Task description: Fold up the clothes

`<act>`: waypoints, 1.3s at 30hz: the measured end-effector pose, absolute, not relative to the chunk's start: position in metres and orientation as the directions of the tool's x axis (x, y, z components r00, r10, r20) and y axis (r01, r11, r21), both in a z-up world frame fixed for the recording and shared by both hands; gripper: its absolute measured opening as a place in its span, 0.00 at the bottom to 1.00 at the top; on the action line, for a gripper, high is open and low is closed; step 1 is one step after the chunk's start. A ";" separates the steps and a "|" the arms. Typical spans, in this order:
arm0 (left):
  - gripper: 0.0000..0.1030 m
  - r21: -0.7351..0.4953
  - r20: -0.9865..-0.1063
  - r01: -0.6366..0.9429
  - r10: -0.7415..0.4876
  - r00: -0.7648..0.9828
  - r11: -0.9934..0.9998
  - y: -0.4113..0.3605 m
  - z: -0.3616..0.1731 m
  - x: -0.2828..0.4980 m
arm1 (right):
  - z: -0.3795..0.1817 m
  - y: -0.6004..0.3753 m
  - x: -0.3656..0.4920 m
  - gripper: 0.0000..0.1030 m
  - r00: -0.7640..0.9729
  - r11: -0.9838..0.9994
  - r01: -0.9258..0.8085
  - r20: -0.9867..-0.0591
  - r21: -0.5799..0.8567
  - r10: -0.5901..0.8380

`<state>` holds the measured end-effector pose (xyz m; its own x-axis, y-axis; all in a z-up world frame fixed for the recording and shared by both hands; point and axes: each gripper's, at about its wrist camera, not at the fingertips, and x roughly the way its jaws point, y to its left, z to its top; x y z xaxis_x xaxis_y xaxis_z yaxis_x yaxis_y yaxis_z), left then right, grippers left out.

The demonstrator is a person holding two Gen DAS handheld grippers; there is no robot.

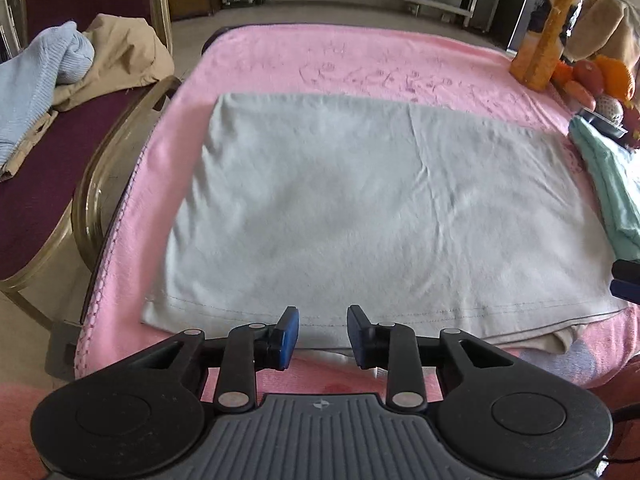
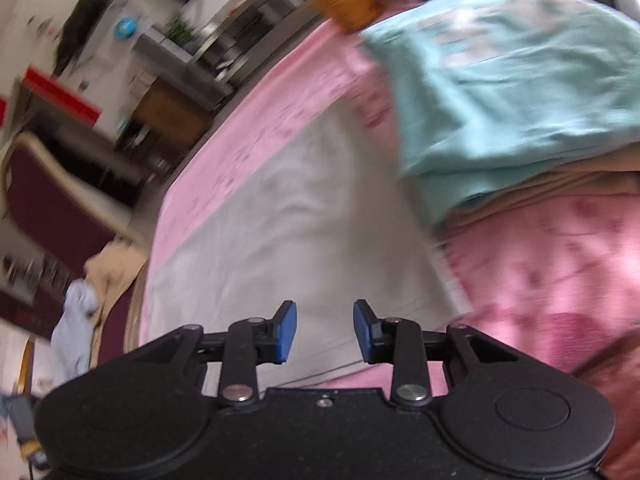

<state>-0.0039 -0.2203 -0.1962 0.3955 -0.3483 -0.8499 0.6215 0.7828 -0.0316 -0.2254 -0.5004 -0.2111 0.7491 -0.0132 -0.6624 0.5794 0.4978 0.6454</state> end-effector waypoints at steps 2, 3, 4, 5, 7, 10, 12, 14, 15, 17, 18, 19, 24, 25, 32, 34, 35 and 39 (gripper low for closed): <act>0.29 -0.020 -0.849 0.622 -0.341 0.403 0.783 -0.224 -0.198 -0.007 | -0.213 -0.497 -0.217 0.31 0.753 0.509 0.559 -0.657 0.655 0.019; 0.29 -0.012 -0.849 0.623 -0.337 0.407 0.782 -0.226 -0.199 -0.008 | -0.214 -0.496 -0.213 0.31 0.755 0.508 0.552 -0.655 0.661 0.033; 0.29 0.005 -0.851 0.630 -0.327 0.410 0.777 -0.229 -0.201 -0.010 | -0.215 -0.495 -0.210 0.31 0.756 0.507 0.546 -0.653 0.667 0.046; 0.29 0.022 -0.853 0.636 -0.317 0.414 0.771 -0.232 -0.203 -0.012 | -0.215 -0.492 -0.209 0.31 0.757 0.500 0.539 -0.651 0.678 0.066; 0.30 0.049 -0.856 0.647 -0.302 0.420 0.761 -0.236 -0.205 -0.015 | -0.218 -0.488 -0.202 0.31 0.750 0.500 0.527 -0.652 0.688 0.107; 0.33 0.079 -0.856 0.657 -0.286 0.430 0.749 -0.237 -0.206 -0.018 | -0.216 -0.475 -0.193 0.31 0.721 0.549 0.528 -0.683 0.648 0.113; 0.34 0.107 -0.853 0.663 -0.274 0.445 0.741 -0.238 -0.208 -0.020 | -0.216 -0.469 -0.189 0.30 0.680 0.579 0.560 -0.728 0.593 0.087; 0.34 0.125 -0.848 0.668 -0.271 0.455 0.733 -0.238 -0.208 -0.023 | -0.214 -0.465 -0.190 0.26 0.658 0.601 0.586 -0.752 0.544 0.040; 0.34 0.132 -0.846 0.670 -0.269 0.460 0.730 -0.238 -0.207 -0.024 | -0.213 -0.463 -0.191 0.26 0.647 0.611 0.598 -0.763 0.519 0.016; 0.34 0.135 -0.843 0.671 -0.272 0.464 0.729 -0.237 -0.206 -0.025 | -0.210 -0.465 -0.199 0.26 0.632 0.608 0.631 -0.774 0.482 -0.041; 0.33 0.134 -0.841 0.672 -0.274 0.466 0.729 -0.237 -0.205 -0.025 | -0.208 -0.466 -0.204 0.26 0.626 0.599 0.648 -0.777 0.470 -0.068; 0.33 0.133 -0.839 0.672 -0.278 0.467 0.728 -0.236 -0.204 -0.026 | -0.207 -0.467 -0.209 0.26 0.620 0.590 0.665 -0.779 0.458 -0.094; 0.34 0.140 -0.824 0.687 -0.301 0.481 0.713 -0.235 -0.200 -0.032 | -0.204 -0.482 -0.239 0.31 0.653 0.512 0.689 -0.745 0.512 -0.134; 0.34 0.136 -0.822 0.690 -0.308 0.480 0.711 -0.235 -0.199 -0.033 | -0.204 -0.484 -0.244 0.32 0.666 0.498 0.686 -0.734 0.531 -0.134; 0.34 0.119 -0.827 0.692 -0.314 0.466 0.712 -0.237 -0.200 -0.032 | -0.208 -0.483 -0.259 0.37 0.727 0.382 0.657 -0.681 0.650 -0.090; 0.34 0.120 -0.829 0.695 -0.313 0.464 0.709 -0.238 -0.201 -0.032 | -0.211 -0.480 -0.255 0.38 0.754 0.342 0.624 -0.657 0.703 -0.026; 0.34 0.117 -0.831 0.695 -0.314 0.460 0.709 -0.239 -0.201 -0.031 | -0.213 -0.478 -0.252 0.39 0.765 0.319 0.608 -0.644 0.727 0.009; 0.34 0.101 -0.839 0.695 -0.314 0.444 0.712 -0.242 -0.203 -0.027 | -0.225 -0.469 -0.238 0.43 0.772 0.232 0.590 -0.625 0.773 0.119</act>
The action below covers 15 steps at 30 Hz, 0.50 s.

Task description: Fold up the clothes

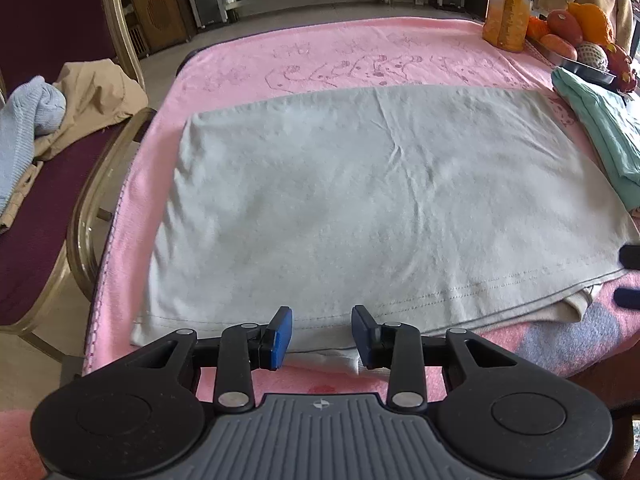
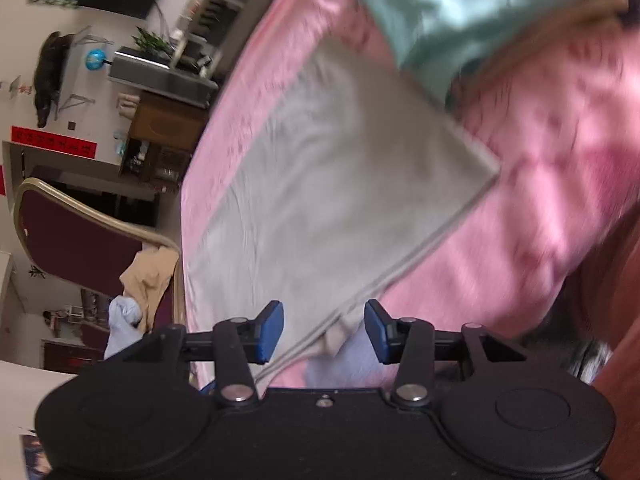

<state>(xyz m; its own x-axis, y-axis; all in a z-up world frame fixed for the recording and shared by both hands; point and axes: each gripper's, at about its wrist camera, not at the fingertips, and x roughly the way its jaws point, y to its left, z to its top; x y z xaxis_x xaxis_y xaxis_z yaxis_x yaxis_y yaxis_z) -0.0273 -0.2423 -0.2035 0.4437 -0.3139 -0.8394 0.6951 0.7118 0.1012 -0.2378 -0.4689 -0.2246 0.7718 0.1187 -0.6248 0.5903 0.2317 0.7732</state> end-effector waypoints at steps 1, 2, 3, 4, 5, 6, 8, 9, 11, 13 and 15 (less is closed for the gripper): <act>0.34 0.099 -0.842 0.695 -0.312 0.440 0.712 -0.243 -0.204 -0.027 | -0.228 -0.467 -0.234 0.43 0.765 0.214 0.598 -0.629 0.773 0.137; 0.34 0.099 -0.843 0.695 -0.311 0.438 0.712 -0.243 -0.205 -0.027 | -0.231 -0.465 -0.230 0.43 0.751 0.194 0.615 -0.642 0.765 0.151; 0.34 0.098 -0.844 0.695 -0.310 0.437 0.712 -0.242 -0.206 -0.026 | -0.235 -0.465 -0.229 0.43 0.750 0.173 0.620 -0.643 0.765 0.156; 0.34 0.097 -0.845 0.695 -0.309 0.436 0.713 -0.242 -0.206 -0.026 | -0.238 -0.464 -0.227 0.43 0.749 0.152 0.624 -0.642 0.766 0.161; 0.34 0.096 -0.846 0.694 -0.309 0.435 0.713 -0.242 -0.206 -0.025 | -0.241 -0.463 -0.225 0.43 0.749 0.131 0.628 -0.642 0.767 0.166; 0.35 0.096 -0.847 0.694 -0.308 0.434 0.714 -0.242 -0.207 -0.025 | -0.243 -0.462 -0.225 0.43 0.751 0.113 0.631 -0.641 0.767 0.159; 0.35 0.101 -0.847 0.693 -0.304 0.437 0.714 -0.241 -0.207 -0.025 | -0.247 -0.459 -0.225 0.43 0.759 0.074 0.633 -0.636 0.771 0.139; 0.35 0.103 -0.846 0.693 -0.303 0.438 0.714 -0.241 -0.207 -0.025 | -0.250 -0.457 -0.225 0.46 0.769 0.050 0.625 -0.625 0.779 0.133; 0.35 0.103 -0.846 0.692 -0.303 0.439 0.714 -0.241 -0.207 -0.025 | -0.253 -0.456 -0.224 0.52 0.786 0.014 0.609 -0.605 0.793 0.128; 0.35 0.102 -0.847 0.691 -0.302 0.438 0.716 -0.241 -0.207 -0.024 | -0.255 -0.455 -0.225 0.53 0.797 -0.014 0.597 -0.592 0.802 0.118; 0.35 0.101 -0.848 0.688 -0.300 0.437 0.718 -0.241 -0.207 -0.024 | -0.257 -0.455 -0.225 0.53 0.798 -0.016 0.598 -0.592 0.802 0.114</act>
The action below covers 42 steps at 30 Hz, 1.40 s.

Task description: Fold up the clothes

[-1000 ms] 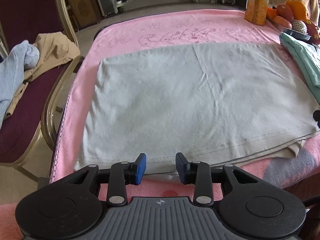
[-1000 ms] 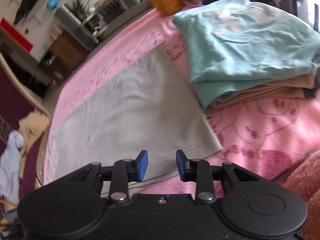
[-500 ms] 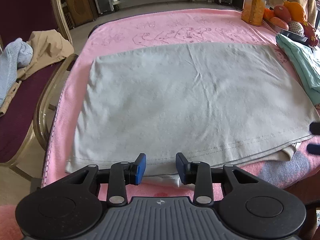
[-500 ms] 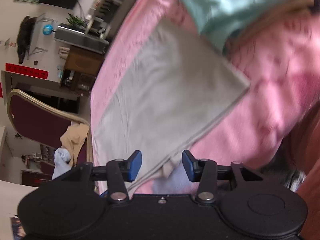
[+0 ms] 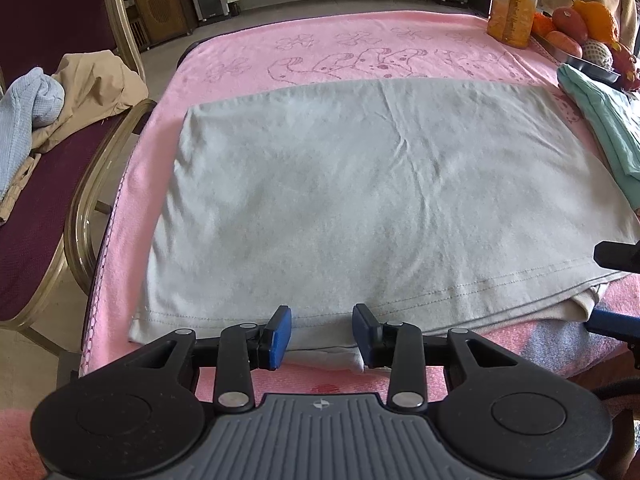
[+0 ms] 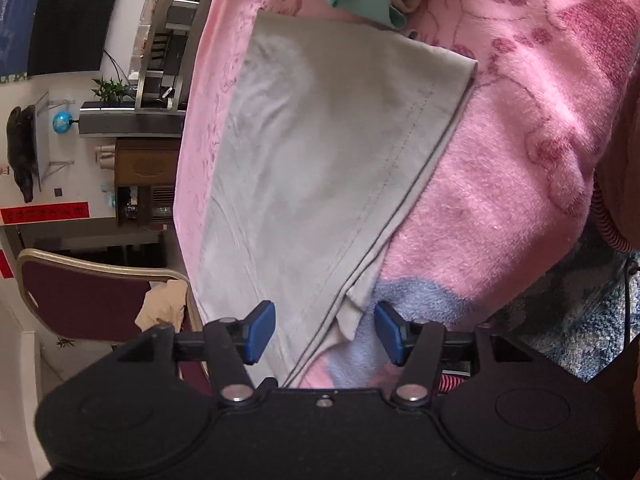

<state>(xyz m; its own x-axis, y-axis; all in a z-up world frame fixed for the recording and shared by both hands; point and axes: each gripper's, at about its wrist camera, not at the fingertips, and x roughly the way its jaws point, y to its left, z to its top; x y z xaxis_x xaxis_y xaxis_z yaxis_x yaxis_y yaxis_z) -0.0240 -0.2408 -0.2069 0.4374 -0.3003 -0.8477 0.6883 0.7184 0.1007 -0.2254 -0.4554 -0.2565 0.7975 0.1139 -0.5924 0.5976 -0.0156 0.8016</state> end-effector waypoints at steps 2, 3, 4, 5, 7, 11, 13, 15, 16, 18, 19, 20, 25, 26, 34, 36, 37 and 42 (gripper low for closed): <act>0.36 0.100 -0.848 0.687 -0.299 0.438 0.720 -0.240 -0.207 -0.024 | -0.255 -0.454 -0.224 0.50 0.791 -0.001 0.606 -0.602 0.796 0.112; 0.36 0.100 -0.848 0.686 -0.298 0.438 0.721 -0.240 -0.207 -0.024 | -0.253 -0.453 -0.224 0.49 0.785 0.014 0.613 -0.611 0.790 0.106; 0.36 0.100 -0.849 0.685 -0.298 0.437 0.722 -0.240 -0.207 -0.023 | -0.249 -0.454 -0.223 0.49 0.784 0.029 0.614 -0.614 0.788 0.092; 0.36 0.099 -0.849 0.684 -0.298 0.437 0.723 -0.240 -0.207 -0.023 | -0.246 -0.455 -0.222 0.49 0.783 0.044 0.615 -0.617 0.787 0.078; 0.36 0.099 -0.849 0.683 -0.296 0.437 0.724 -0.240 -0.207 -0.023 | -0.244 -0.459 -0.221 0.48 0.774 0.068 0.628 -0.631 0.775 0.057; 0.36 0.102 -0.849 0.683 -0.295 0.439 0.723 -0.240 -0.208 -0.024 | -0.249 -0.460 -0.223 0.47 0.798 0.048 0.599 -0.601 0.799 0.046; 0.36 0.100 -0.849 0.682 -0.295 0.437 0.724 -0.240 -0.208 -0.023 | -0.252 -0.460 -0.221 0.47 0.813 0.033 0.579 -0.580 0.815 0.056; 0.36 0.099 -0.850 0.683 -0.295 0.437 0.724 -0.240 -0.208 -0.023 | -0.257 -0.461 -0.220 0.47 0.829 0.001 0.557 -0.555 0.831 0.071; 0.36 0.099 -0.850 0.682 -0.295 0.436 0.724 -0.240 -0.208 -0.023 | -0.259 -0.461 -0.220 0.47 0.836 -0.015 0.545 -0.543 0.838 0.077; 0.36 0.098 -0.850 0.681 -0.295 0.436 0.726 -0.240 -0.208 -0.022 | -0.262 -0.462 -0.223 0.43 0.843 -0.039 0.537 -0.534 0.843 0.070; 0.36 0.098 -0.850 0.681 -0.295 0.436 0.726 -0.240 -0.208 -0.023 | -0.261 -0.462 -0.224 0.42 0.839 -0.039 0.544 -0.543 0.838 0.041; 0.36 0.099 -0.850 0.680 -0.294 0.437 0.726 -0.240 -0.208 -0.023 | -0.259 -0.462 -0.226 0.42 0.834 -0.039 0.552 -0.552 0.833 0.013; 0.37 0.098 -0.850 0.678 -0.293 0.437 0.728 -0.240 -0.208 -0.022 | -0.259 -0.476 -0.230 0.43 0.825 -0.026 0.556 -0.555 0.831 -0.109; 0.37 0.099 -0.850 0.679 -0.293 0.438 0.728 -0.240 -0.208 -0.022 | -0.260 -0.478 -0.227 0.43 0.824 -0.015 0.557 -0.555 0.830 -0.111; 0.39 0.097 -0.851 0.674 -0.290 0.438 0.733 -0.239 -0.208 -0.021 | -0.270 -0.483 -0.203 0.42 0.868 0.013 0.496 -0.496 0.868 0.029; 0.39 0.096 -0.852 0.671 -0.288 0.438 0.735 -0.239 -0.208 -0.021 | -0.270 -0.489 -0.209 0.42 0.866 -0.015 0.497 -0.497 0.868 -0.050; 0.39 0.094 -0.852 0.671 -0.289 0.436 0.736 -0.239 -0.208 -0.020 | -0.269 -0.491 -0.210 0.42 0.864 -0.011 0.498 -0.497 0.867 -0.075; 0.39 0.091 -0.853 0.669 -0.288 0.434 0.738 -0.239 -0.209 -0.020 | -0.263 -0.501 -0.218 0.37 0.840 0.029 0.519 -0.504 0.854 -0.198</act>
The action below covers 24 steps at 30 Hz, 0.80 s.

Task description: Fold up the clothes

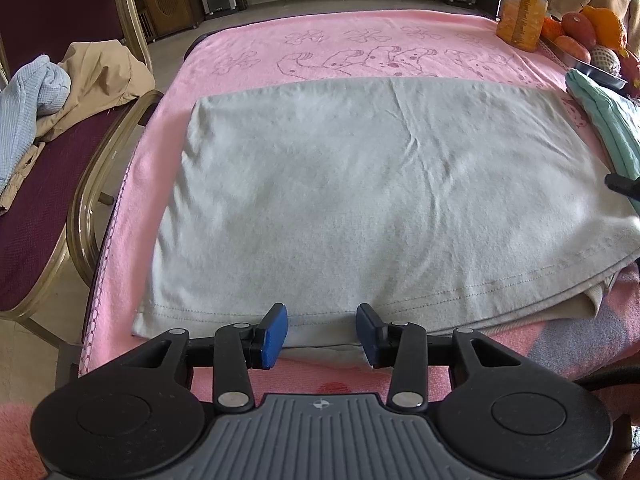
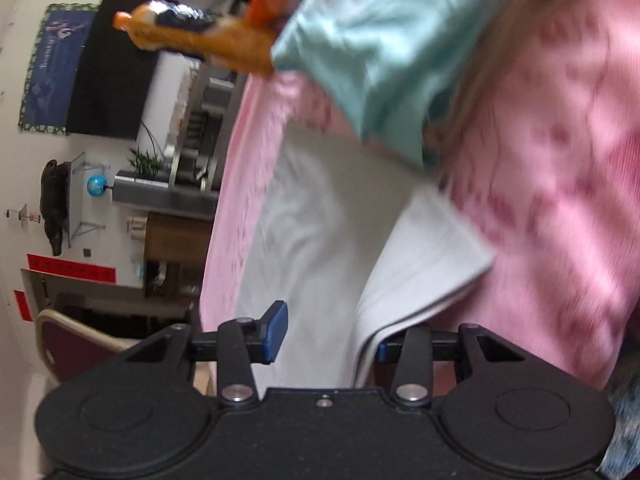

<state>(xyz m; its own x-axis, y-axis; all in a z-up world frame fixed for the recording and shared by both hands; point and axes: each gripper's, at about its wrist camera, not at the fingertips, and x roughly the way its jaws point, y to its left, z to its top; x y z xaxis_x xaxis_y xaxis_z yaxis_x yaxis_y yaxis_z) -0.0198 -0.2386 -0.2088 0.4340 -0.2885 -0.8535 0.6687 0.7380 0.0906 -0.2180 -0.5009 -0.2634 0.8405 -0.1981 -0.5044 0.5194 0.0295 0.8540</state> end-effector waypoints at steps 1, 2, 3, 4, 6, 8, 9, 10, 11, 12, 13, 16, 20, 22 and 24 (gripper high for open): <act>0.39 0.089 -0.854 0.669 -0.289 0.433 0.738 -0.238 -0.209 -0.020 | -0.263 -0.504 -0.220 0.36 0.830 0.030 0.530 -0.511 0.847 -0.225; 0.39 0.088 -0.854 0.669 -0.289 0.432 0.738 -0.238 -0.209 -0.020 | -0.265 -0.508 -0.224 0.34 0.819 0.026 0.539 -0.517 0.842 -0.246; 0.39 0.087 -0.855 0.668 -0.290 0.431 0.739 -0.238 -0.209 -0.019 | -0.266 -0.510 -0.225 0.33 0.808 0.014 0.549 -0.527 0.836 -0.265; 0.39 0.085 -0.855 0.668 -0.290 0.430 0.739 -0.238 -0.209 -0.019 | -0.266 -0.511 -0.226 0.32 0.796 0.000 0.559 -0.536 0.829 -0.282; 0.39 0.082 -0.856 0.667 -0.291 0.428 0.740 -0.237 -0.209 -0.019 | -0.268 -0.513 -0.230 0.28 0.777 -0.019 0.572 -0.549 0.820 -0.308; 0.39 0.078 -0.857 0.667 -0.292 0.425 0.741 -0.237 -0.209 -0.018 | -0.269 -0.517 -0.236 0.23 0.767 -0.028 0.579 -0.556 0.815 -0.321; 0.40 0.076 -0.857 0.667 -0.293 0.424 0.742 -0.236 -0.209 -0.018 | -0.270 -0.518 -0.238 0.18 0.760 -0.035 0.586 -0.564 0.810 -0.323; 0.39 0.074 -0.857 0.666 -0.294 0.423 0.743 -0.236 -0.209 -0.018 | -0.271 -0.518 -0.240 0.14 0.754 -0.042 0.592 -0.571 0.805 -0.325; 0.39 0.072 -0.855 0.661 -0.295 0.427 0.747 -0.234 -0.208 -0.017 | -0.269 -0.518 -0.240 0.04 0.743 -0.029 0.611 -0.586 0.791 -0.325; 0.36 0.064 -0.847 0.651 -0.304 0.437 0.756 -0.231 -0.204 -0.016 | -0.267 -0.517 -0.240 0.04 0.731 -0.014 0.630 -0.600 0.776 -0.325; 0.35 0.052 -0.838 0.639 -0.314 0.446 0.768 -0.227 -0.201 -0.014 | -0.265 -0.516 -0.240 0.04 0.719 0.000 0.649 -0.614 0.761 -0.326; 0.34 -0.003 -0.814 0.574 -0.335 0.474 0.819 -0.206 -0.189 -0.003 | -0.254 -0.514 -0.236 0.04 0.688 0.056 0.695 -0.642 0.716 -0.339; 0.24 0.019 -0.868 0.532 -0.250 0.429 0.847 -0.198 -0.203 0.014 | -0.241 -0.508 -0.226 0.04 0.650 0.149 0.746 -0.662 0.649 -0.373; 0.28 0.059 -0.879 0.551 -0.218 0.424 0.832 -0.201 -0.207 0.013 | -0.237 -0.504 -0.221 0.04 0.625 0.171 0.771 -0.678 0.613 -0.388; 0.28 0.086 -0.878 0.573 -0.209 0.430 0.815 -0.203 -0.205 0.010 | -0.234 -0.503 -0.217 0.04 0.599 0.191 0.795 -0.695 0.576 -0.397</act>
<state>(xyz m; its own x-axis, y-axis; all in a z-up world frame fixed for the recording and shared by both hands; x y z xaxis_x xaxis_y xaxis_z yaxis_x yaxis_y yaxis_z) 0.0101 -0.2030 -0.2050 0.4296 -0.2092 -0.8785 0.5731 0.8149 0.0862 -0.2165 -0.5031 -0.2341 0.5992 -0.3974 -0.6950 0.7948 0.1915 0.5758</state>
